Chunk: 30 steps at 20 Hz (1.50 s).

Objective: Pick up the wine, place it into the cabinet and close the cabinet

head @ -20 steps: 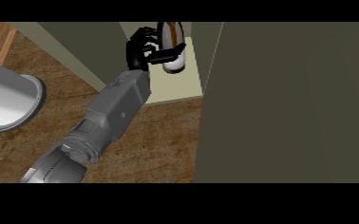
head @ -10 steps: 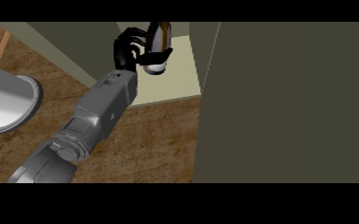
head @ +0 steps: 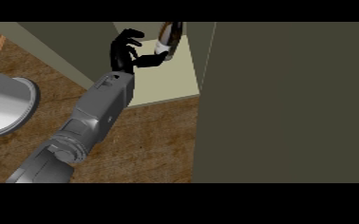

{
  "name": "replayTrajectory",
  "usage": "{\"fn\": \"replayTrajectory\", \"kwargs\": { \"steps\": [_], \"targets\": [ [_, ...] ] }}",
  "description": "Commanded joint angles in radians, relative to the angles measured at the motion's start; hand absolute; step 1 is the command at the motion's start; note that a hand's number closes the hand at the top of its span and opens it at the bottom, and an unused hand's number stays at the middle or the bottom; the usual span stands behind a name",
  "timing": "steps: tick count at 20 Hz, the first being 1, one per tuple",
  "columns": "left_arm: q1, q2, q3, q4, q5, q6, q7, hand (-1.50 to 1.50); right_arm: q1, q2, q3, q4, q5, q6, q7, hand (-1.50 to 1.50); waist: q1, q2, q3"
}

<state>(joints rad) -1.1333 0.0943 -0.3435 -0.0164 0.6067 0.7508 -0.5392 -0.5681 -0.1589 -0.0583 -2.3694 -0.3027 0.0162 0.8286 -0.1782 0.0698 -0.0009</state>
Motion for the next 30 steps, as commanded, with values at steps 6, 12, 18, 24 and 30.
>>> {"fn": "replayTrajectory", "kwargs": {
  "steps": [6, 12, 18, 24, 30],
  "targets": [
    [0.037, 0.043, 0.002, 0.015, -0.002, -0.068, 0.030, -1.50, 0.009, -0.008, -0.004, -0.032, -0.029, 0.007, 0.018, -1.50, 0.000, 0.002, -0.003],
    [0.045, 0.070, 0.001, 0.015, -0.004, -0.113, 0.021, -1.50, 0.014, 0.002, 0.002, -0.005, 0.000, 0.001, -0.001, -1.50, 0.021, 0.006, -0.004],
    [0.039, 0.084, -0.025, 0.006, -0.032, -0.148, -0.035, -1.50, 0.003, -0.005, 0.014, -0.031, -0.013, 0.004, 0.013, -1.50, 0.029, -0.007, -0.004],
    [-0.008, 0.059, -0.044, -0.039, -0.050, -0.344, -0.016, -1.50, 0.001, 0.000, 0.010, -0.026, -0.014, -0.013, 0.023, -1.50, 0.062, -0.029, -0.003],
    [0.019, 0.076, 0.053, -0.166, 0.041, -0.611, -0.150, -1.50, 0.010, -0.018, -0.008, -0.065, 0.021, -0.053, 0.065, -1.50, 0.111, -0.054, -0.003]
  ]
}}
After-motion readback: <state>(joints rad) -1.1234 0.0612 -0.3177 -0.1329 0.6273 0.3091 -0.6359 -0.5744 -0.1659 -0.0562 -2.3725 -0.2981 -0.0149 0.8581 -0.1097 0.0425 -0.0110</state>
